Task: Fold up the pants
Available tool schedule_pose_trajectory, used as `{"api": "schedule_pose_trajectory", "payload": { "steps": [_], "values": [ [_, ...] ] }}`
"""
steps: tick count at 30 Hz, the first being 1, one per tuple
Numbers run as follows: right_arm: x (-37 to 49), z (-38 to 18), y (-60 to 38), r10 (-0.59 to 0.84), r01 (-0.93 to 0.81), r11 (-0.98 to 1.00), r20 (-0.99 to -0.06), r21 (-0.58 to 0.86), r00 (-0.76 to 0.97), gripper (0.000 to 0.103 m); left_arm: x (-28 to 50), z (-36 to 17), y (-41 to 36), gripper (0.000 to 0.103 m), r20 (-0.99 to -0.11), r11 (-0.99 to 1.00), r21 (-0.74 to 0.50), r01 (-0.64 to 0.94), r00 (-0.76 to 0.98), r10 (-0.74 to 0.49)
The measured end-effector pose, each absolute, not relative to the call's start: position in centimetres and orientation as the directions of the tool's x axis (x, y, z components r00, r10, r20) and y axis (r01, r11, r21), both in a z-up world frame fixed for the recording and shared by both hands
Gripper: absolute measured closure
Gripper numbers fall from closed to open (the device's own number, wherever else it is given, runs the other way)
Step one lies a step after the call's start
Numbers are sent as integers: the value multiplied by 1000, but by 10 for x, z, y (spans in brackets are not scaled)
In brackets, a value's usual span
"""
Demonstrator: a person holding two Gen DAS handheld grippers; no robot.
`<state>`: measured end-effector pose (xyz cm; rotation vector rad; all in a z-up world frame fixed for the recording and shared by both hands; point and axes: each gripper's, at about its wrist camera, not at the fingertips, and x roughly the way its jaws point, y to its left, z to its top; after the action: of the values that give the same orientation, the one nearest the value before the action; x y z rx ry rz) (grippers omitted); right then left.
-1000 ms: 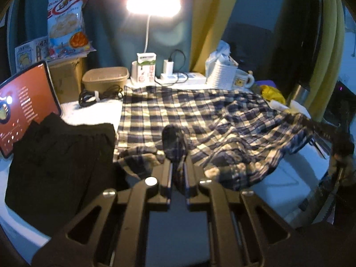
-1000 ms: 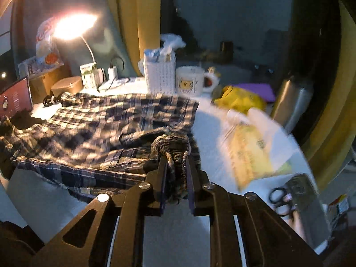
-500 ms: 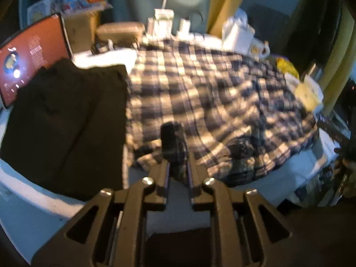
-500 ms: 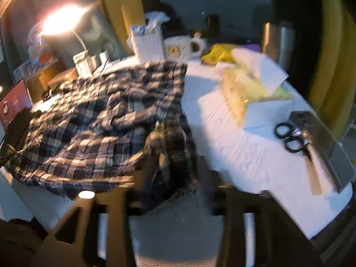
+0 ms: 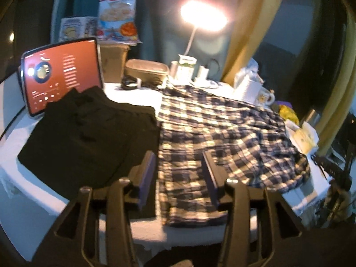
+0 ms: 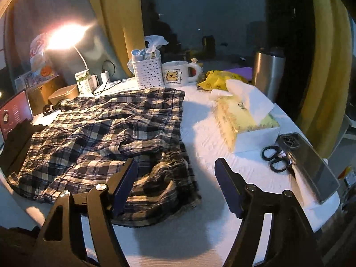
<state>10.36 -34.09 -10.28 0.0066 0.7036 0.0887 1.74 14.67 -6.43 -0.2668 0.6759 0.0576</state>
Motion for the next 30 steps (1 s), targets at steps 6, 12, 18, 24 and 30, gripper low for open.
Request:
{"api": "schedule_pose_trajectory", "payload": {
  "steps": [6,12,18,24,30],
  "values": [
    [114,-126,-327,132,-122,990,-724,66,678,43,37,-98,135,57,-696,976,-171,-137,717,-22],
    [117,-154,-322,123,-134,990,-773,50,622,59,56,-138,101,58,-771,989,-132,-73,635,-56],
    [109,-150,-323,87,-155,988,-766,-16,637,100,52,-164,79,71,-784,999,-30,-18,621,-12],
    [94,-123,-337,36,-145,986,-739,-84,673,101,38,-158,90,96,-802,998,-56,-34,597,-25],
    [80,-132,-343,18,-179,976,-780,-122,626,100,17,-160,99,96,-815,997,-75,-32,578,-42]
  ]
}}
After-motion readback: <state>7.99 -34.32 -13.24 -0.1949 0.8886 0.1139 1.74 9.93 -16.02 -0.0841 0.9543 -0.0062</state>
